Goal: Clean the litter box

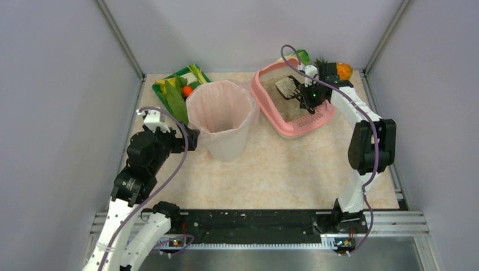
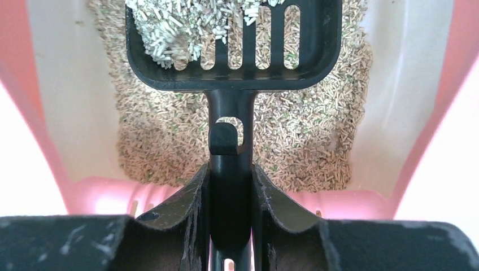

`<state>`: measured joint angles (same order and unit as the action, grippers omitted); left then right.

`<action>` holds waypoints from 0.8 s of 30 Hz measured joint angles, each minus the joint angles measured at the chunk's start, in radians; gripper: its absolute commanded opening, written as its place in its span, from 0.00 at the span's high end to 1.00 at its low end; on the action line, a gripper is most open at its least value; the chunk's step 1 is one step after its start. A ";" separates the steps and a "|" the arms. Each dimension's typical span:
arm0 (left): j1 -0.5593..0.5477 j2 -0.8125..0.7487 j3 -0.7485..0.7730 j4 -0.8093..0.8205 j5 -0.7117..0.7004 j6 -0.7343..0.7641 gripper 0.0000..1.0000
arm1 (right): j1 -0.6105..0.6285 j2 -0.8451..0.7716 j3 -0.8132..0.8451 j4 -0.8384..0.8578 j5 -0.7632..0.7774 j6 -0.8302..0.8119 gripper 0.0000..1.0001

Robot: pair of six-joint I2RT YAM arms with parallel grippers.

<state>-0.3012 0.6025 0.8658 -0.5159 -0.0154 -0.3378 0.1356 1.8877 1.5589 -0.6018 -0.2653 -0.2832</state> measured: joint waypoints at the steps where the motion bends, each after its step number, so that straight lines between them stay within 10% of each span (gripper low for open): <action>1: 0.000 -0.001 0.000 0.000 0.000 0.000 0.02 | -0.004 -0.015 -0.012 0.010 -0.013 0.008 1.00; 24: 0.000 0.007 0.008 0.019 0.027 0.000 0.01 | -0.039 -0.136 -0.224 0.178 -0.137 0.121 1.00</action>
<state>-0.3012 0.6098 0.8742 -0.4965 0.0116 -0.3374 0.0971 1.7515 1.3354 -0.4236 -0.4026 -0.1619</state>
